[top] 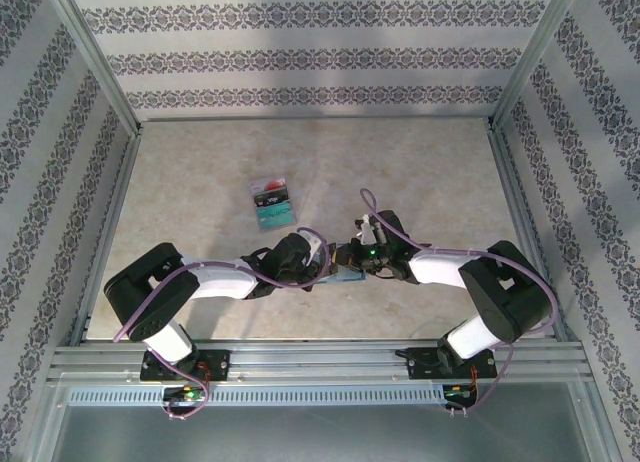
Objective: Take the credit cards out of the card holder
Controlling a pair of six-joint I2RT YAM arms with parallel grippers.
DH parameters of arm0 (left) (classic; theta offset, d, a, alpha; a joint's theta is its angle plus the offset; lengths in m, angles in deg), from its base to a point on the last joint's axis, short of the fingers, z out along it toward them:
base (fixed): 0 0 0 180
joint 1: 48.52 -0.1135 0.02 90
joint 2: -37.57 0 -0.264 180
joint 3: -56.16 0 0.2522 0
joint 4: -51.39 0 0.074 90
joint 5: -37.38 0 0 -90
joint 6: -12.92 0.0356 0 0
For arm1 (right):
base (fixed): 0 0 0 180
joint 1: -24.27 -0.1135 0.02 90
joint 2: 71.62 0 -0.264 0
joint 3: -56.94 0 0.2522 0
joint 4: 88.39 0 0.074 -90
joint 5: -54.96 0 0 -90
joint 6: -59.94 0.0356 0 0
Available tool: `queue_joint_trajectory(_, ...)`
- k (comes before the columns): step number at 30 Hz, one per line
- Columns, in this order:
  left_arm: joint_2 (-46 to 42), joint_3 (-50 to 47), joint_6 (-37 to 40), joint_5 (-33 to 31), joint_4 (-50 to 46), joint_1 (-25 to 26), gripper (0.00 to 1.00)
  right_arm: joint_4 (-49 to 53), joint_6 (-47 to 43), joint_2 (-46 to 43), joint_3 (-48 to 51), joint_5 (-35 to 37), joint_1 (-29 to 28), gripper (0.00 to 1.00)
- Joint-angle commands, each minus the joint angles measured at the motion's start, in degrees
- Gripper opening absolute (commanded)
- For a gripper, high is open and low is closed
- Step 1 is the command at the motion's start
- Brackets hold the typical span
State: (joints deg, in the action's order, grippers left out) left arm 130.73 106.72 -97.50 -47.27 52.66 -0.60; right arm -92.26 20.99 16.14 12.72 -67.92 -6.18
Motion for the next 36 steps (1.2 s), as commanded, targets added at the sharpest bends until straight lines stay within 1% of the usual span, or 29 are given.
queue_joint_trajectory(1, -0.99, -1.49, -0.97, -0.61, -0.87, -0.55, 0.08, -0.31, -0.97, -1.85, 0.75, -0.09, 0.82, 0.03)
queue_joint_trajectory(3, -1.14, -1.47, -1.01, -0.69, -0.96, -0.55, 0.08, 0.02, -1.36, -2.2, 0.75, 0.02, 0.84, 0.0)
queue_joint_trajectory(6, -1.55, -1.38, -1.0, -0.71, -0.92, -0.59, 0.1, 1.52, -2.27, -3.17, 0.67, 0.86, 0.84, 0.0)
queue_joint_trajectory(9, -2.3, -1.23, -0.89, -0.86, -1.12, -0.64, 0.15, 5.12, -4.25, -4.91, 0.21, 2.64, 0.84, 0.0)
queue_joint_trajectory(12, -3.54, -0.58, -0.25, -0.74, -2.12, -0.72, 0.21, 11.02, -7.4, -7.16, -1.12, 5.19, 0.84, 0.0)
queue_joint_trajectory(13, -4.1, -0.27, 0.06, -0.76, -2.57, -0.72, 0.25, 12.75, -8.32, -8.09, -1.51, 5.85, 0.84, 0.0)
queue_joint_trajectory(16, -5.99, 0.76, 1.16, -0.43, -3.78, -0.88, 0.43, 17.26, -11.41, -10.24, -3.03, 7.13, 0.84, 0.0)
queue_joint_trajectory(18, -7.54, 1.69, 2.06, -0.38, -4.83, -0.97, 0.52, 19.34, -13.28, -11.41, -3.91, 7.33, 0.91, 0.0)
queue_joint_trajectory(19, -8.39, 2.31, 2.58, -0.14, -5.93, -1.22, 0.58, 20.31, -14.19, -12.07, -4.28, 7.25, 0.93, 0.0)
queue_joint_trajectory(21, -9.9, 3.71, 4.05, 0.4, -8.33, -1.98, 0.67, 21.47, -15.91, -13.04, -5.06, 6.34, 0.85, 0.0)
queue_joint_trajectory(23, -11.8, 4.71, 5.7, 1.25, -10.27, -3.31, 0.79, 23.02, -18.5, -14.18, -5.94, 4.87, 0.77, 0.0)
queue_joint_trajectory(24, -12.67, 4.92, 6.37, 2.35, -10.78, -4.24, 0.82, 23.67, -19.77, -14.73, -6.42, 4.13, 0.76, 0.0)
queue_joint_trajectory(27, -15.43, 5.7, 8.91, 8.83, -11.95, -8.05, 0.81, 26.02, -24.71, -16.79, -7.66, 0.98, 0.53, 0.0)
queue_joint_trajectory(33, -17.65, 9.01, 18.0, 30.22, -16.5, -14.95, 0.75, 29.48, -31.31, -20.12, -9.72, -4.84, 0.17, 0.0)
queue_joint_trajectory(35, -17.52, 9.92, 20.29, 36.17, -17.76, -16.97, 0.69, 29.95, -32.64, -20.74, -10.35, -7.24, -0.03, 0.0)
queue_joint_trajectory(36, -17.48, 10.32, 21.5, 38.48, -18.59, -17.41, 0.68, 30.12, -33.12, -20.94, -10.64, -8.16, -0.19, 0.0)
